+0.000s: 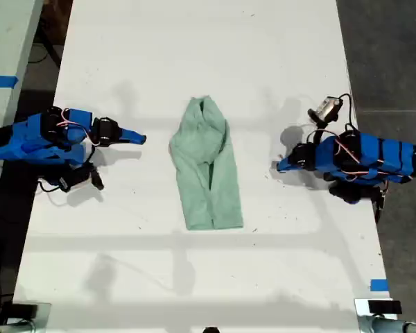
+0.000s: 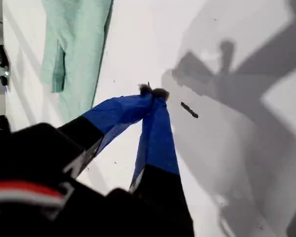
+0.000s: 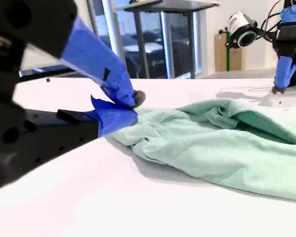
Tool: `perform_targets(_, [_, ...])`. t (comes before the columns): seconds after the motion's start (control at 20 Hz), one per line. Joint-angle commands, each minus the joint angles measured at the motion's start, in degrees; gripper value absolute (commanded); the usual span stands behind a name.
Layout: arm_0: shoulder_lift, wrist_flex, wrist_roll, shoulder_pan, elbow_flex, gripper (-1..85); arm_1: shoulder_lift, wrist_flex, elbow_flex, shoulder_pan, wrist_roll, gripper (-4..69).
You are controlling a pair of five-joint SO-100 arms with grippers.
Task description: Fold t shirt
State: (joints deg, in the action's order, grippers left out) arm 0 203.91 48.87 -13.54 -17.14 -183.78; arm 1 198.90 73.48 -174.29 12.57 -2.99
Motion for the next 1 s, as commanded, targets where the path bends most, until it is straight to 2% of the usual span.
perform_targets(0.0, [-25.7,-2.7,6.8,3.3,15.5,0.0,-18.9,-5.0,11.0,0.2,-1.7,-2.2])
perform_targets(0.05, [-43.2,-4.6,11.4,10.5,26.4,1.4,-31.6,-7.1,18.6,-2.7,-1.1,-2.2])
perform_targets(0.1, [-59.5,-4.7,15.7,15.0,37.4,7.3,-42.2,-10.5,25.7,-6.2,-2.3,-2.1])
perform_targets(0.15, [-73.6,-1.3,19.9,18.5,49.8,12.2,-50.6,-12.2,32.6,-9.8,-2.3,0.8])
perform_targets(0.25, [-96.2,6.9,25.4,24.0,74.5,16.5,-62.5,-13.8,43.2,-15.8,0.7,9.0])
perform_targets(0.3, [-105.4,10.8,30.7,27.1,85.7,22.5,-66.5,-14.9,46.4,-18.4,2.0,11.5])
perform_targets(0.4, [-123.0,22.1,32.9,31.8,109.7,25.7,-72.8,-14.9,51.6,-22.1,4.0,11.7])
perform_targets(0.45, [-130.1,25.5,32.9,33.7,120.0,25.6,-75.9,-14.9,54.1,-23.7,5.0,11.7])
perform_targets(0.55, [-137.9,25.5,33.3,34.6,127.1,24.5,-83.3,-14.5,60.6,-26.8,6.2,12.0])
perform_targets(0.8, [-143.9,20.6,34.2,31.9,127.1,23.5,-99.7,-12.0,76.3,-30.5,6.2,15.0])
perform_targets(0.95, [-145.1,19.7,34.5,29.5,127.0,21.4,-107.2,-9.4,84.0,-31.6,6.6,15.3])
